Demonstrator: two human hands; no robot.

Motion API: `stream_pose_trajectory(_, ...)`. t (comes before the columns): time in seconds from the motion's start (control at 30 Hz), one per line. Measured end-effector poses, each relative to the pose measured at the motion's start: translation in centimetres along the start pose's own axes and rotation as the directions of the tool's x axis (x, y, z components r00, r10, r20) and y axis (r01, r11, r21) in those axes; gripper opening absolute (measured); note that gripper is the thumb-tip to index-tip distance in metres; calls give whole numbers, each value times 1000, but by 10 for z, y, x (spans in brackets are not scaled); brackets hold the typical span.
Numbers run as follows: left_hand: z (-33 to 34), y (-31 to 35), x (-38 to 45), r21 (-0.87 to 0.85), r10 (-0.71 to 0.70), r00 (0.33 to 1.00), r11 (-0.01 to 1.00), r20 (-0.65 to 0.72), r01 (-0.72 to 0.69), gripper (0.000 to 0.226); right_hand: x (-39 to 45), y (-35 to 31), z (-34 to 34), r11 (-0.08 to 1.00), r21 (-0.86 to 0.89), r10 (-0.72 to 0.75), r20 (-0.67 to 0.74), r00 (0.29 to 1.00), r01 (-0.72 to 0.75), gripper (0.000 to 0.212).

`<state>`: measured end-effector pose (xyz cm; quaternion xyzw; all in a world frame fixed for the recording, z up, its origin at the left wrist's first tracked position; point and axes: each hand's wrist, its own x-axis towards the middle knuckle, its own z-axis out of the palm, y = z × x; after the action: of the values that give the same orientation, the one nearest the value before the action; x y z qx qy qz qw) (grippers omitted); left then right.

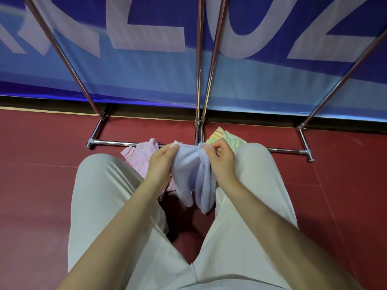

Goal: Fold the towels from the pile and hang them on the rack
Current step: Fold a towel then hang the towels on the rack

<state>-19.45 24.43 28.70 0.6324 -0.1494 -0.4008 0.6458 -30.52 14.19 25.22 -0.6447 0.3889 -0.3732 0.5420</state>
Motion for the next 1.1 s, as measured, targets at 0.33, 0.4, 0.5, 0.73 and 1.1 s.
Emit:
stream_pose_trajectory(0.33, -9, -10, 12, -9, -14, 967, 1000, -256, 12, 17, 5, 6, 3, 999, -37, 30, -48, 998, -32, 17)
stream_pose_trajectory(0.4, -14, -12, 18, -85, -61, 950, 996, -308, 37, 25, 6, 6, 1, 999, -40, 34, -67, 997, -36, 18)
stream_pose_trajectory(0.5, -11, -10, 24, -172, -134, 942, 982, -307, 83, 71, 8, 2, 1, 998, -2, 64, -65, 996, -64, 21)
stream_pose_trajectory(0.73, 15, -7, 23, -224, -154, 948, 970, -278, 92, 16, 1, -8, 12, 995, 56, 79, 101, 992, -85, 15)
stream_pose_trajectory(1.1, 36, -12, 10, -107, -38, 987, 994, -157, 22, 24, -1, -16, 18, 995, 93, 22, 25, 999, -24, 12)
